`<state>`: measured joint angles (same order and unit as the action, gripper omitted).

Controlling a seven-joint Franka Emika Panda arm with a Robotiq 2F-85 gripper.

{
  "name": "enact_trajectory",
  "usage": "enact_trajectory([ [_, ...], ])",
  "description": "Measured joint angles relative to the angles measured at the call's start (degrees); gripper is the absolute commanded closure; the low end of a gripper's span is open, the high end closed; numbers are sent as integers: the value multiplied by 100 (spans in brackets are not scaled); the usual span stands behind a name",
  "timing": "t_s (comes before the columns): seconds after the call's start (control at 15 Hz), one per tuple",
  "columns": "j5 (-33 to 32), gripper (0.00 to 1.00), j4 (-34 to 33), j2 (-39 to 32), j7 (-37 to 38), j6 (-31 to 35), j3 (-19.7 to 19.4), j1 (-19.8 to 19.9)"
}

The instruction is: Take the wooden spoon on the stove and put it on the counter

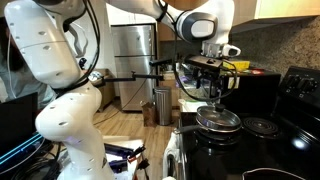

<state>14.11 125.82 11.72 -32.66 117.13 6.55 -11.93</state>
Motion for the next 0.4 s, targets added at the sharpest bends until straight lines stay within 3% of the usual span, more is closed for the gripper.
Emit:
enact_trajectory([
  [0.13, -378, 0, -120, -5, 246, -413, -5, 10],
  [0.4, -474, 0, -338, -43, 408, -1060, -15, 11],
])
